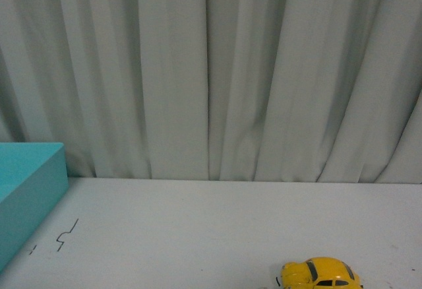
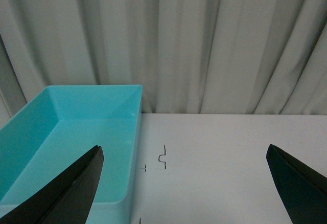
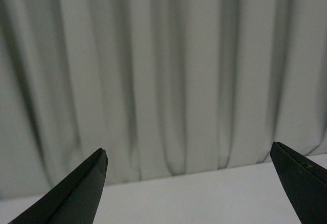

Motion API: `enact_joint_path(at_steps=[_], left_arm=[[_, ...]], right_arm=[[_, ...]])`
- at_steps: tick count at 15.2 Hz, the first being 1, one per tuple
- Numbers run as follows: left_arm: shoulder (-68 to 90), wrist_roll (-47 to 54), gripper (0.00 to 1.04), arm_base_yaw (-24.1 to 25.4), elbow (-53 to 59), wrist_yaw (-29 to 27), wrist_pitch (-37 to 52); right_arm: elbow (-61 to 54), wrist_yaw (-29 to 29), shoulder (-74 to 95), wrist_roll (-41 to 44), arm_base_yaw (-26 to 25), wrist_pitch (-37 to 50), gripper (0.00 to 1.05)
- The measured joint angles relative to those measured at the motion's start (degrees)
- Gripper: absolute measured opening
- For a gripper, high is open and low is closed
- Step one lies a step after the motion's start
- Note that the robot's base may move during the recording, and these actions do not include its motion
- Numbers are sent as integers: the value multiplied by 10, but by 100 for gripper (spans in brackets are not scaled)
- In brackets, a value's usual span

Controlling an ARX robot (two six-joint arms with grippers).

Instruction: Wind up and store yellow beetle toy

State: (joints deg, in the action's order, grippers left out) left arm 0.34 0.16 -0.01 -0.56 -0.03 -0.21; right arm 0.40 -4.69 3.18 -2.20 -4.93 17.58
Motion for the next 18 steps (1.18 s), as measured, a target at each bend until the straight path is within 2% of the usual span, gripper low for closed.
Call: enact_joint_path(at_steps=[2, 5, 6, 8, 9, 10, 11, 13, 15, 18], left_arm=[[0, 0, 98, 0, 0, 0, 0], [0, 0, 98, 0, 0, 0, 0], [0, 0, 98, 0, 0, -1, 0], [0, 0, 98, 0, 0, 0, 0], [0, 0, 98, 0, 0, 0, 0], [0, 0, 98, 0, 0, 0, 0], [0, 0, 98, 0, 0, 0, 0], [0, 0, 98, 0, 0, 0, 0], [0, 0, 98, 0, 0, 0, 0], [0, 0, 98, 0, 0, 0, 0]], right_arm=[[2, 86, 131, -30, -104, 119, 98], [41, 230, 339, -59, -221, 318, 98], [83, 285, 416, -68, -255, 387, 98], [150, 370, 537, -75, -278, 448, 98], [198, 418, 599, -63, -268, 414, 98], [258, 490, 647, -14, -246, 344, 98], [325, 557, 686, 71, -227, 237, 98], [409, 604, 737, 208, -196, 76, 98], [508, 611, 798, 413, -150, -168, 98], [624, 542, 899, 693, -96, -448, 98]])
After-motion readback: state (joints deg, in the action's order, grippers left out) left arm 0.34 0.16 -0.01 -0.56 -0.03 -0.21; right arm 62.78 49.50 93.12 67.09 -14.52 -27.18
